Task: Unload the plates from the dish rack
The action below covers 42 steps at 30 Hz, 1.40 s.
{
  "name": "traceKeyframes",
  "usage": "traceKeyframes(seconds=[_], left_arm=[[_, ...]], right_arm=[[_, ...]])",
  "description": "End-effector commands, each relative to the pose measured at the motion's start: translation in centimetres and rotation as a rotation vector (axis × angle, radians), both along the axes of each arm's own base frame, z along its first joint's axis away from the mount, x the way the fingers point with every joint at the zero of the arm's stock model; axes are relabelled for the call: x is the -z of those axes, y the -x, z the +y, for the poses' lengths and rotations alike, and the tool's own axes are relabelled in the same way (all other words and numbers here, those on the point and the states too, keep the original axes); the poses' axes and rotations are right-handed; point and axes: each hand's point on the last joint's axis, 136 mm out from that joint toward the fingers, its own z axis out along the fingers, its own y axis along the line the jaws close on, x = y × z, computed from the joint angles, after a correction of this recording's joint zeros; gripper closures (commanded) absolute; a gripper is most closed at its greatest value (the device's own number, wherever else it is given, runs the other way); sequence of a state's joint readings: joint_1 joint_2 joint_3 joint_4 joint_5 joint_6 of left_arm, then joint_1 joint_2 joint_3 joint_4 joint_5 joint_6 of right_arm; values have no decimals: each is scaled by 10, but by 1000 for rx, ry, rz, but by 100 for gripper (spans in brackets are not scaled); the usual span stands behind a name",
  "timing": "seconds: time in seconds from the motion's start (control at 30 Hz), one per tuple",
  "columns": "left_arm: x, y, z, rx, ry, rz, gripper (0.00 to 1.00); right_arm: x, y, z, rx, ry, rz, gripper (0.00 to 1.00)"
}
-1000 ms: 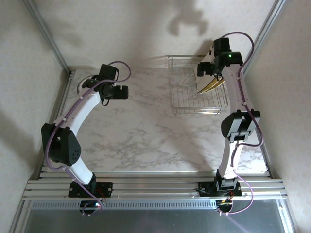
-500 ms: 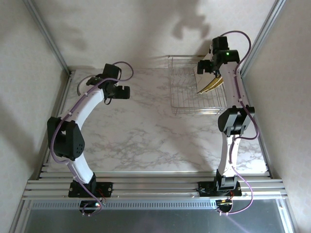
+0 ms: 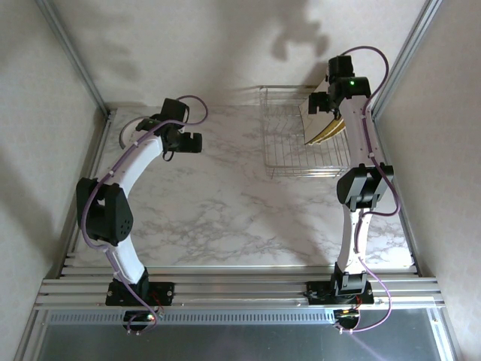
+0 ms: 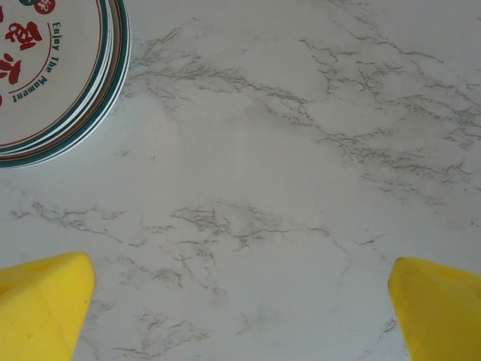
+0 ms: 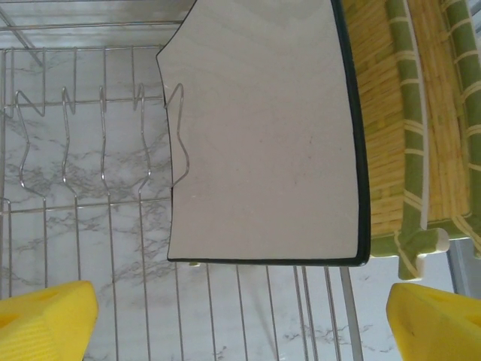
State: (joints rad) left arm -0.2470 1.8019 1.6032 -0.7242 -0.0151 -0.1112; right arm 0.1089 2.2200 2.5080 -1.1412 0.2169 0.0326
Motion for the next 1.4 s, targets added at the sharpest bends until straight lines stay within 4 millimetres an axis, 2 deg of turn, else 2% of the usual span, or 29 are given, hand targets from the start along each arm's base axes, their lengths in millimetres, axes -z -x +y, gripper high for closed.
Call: traceKeyframes(seconds=[0.0,0.47,0.93,1.37], left_arm=[[-6,-8,2,6,-3,-23,0],[-2,-16,6,4,-2,-15,0],[5,-17,6,2,3,-8,0],[7,-18,6,2,7,-4,0]], right_arm=[[-6,-11,-8,17,23,-41,1],[9,-35,-4,23,13,-63,1],[24,-54,7,16,-57,-87,1],[30,-64,6,49,-76,-113,30]])
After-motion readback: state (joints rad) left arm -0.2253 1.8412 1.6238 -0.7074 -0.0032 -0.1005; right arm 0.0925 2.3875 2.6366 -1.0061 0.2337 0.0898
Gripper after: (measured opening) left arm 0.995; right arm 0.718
